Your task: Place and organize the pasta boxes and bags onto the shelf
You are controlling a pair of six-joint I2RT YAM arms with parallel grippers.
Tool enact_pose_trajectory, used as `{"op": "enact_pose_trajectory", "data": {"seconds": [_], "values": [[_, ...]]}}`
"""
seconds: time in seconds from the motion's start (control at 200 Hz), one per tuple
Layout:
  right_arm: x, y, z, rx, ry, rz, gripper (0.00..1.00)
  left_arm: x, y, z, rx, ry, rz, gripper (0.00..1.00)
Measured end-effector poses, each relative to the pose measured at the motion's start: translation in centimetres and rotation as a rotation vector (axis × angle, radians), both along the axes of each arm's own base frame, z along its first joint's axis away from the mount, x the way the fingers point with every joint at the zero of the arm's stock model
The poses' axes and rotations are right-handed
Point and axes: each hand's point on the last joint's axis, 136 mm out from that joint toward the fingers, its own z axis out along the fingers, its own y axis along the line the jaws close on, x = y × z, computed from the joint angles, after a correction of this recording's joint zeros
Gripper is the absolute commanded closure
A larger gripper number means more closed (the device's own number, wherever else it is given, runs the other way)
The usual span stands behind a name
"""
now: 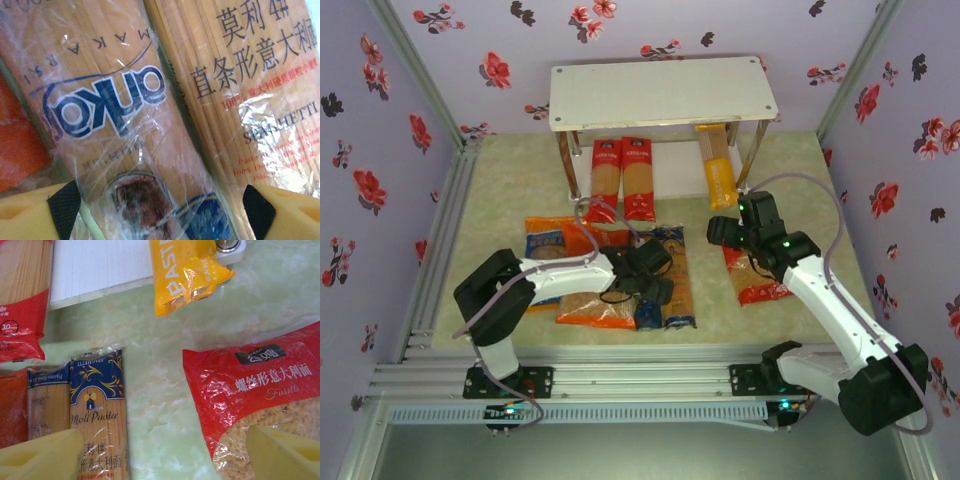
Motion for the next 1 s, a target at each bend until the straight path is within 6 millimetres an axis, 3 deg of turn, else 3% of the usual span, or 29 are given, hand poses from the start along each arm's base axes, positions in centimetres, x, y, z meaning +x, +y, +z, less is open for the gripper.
{"op": "enact_pose_trajectory", "data": {"seconds": [0.215,0.39,0.515,0.6,0.74,0.8,1.0], "values": [[0.26,0.12,0.19,0.004,-0.012,0.002,0.14,0.47,0.51,-0.64,0.002,0.031,0.016,0.38],[0.28,0.13,0.20,0.004,-0.013,0.002,0.14,0.53,0.43,-0.69,-0.019,0.057,0.019,0.46],[0.28,0.12,0.20,0.004,-0.013,0.002,0.14,0.51,0.20,-0.53,-0.038,0.069,0.016,0.62],[0.28,0.12,0.20,0.004,-0.013,0.002,0.14,0.53,-0.10,-0.47,-0.058,0.072,0.009,0.82],[0.27,0.12,0.22,0.005,-0.013,0.001,0.14,0.48,-0.07,-0.44,-0.079,0.074,0.008,0.87],[0.26,0.12,0.24,0.005,-0.014,0.001,0.14,0.46,-0.05,-0.40,-0.088,0.071,0.007,1.00],[0.21,0.09,0.46,0.009,-0.020,-0.001,0.14,0.14,0.03,-0.25,-0.110,0.067,-0.022,1.00]]}}
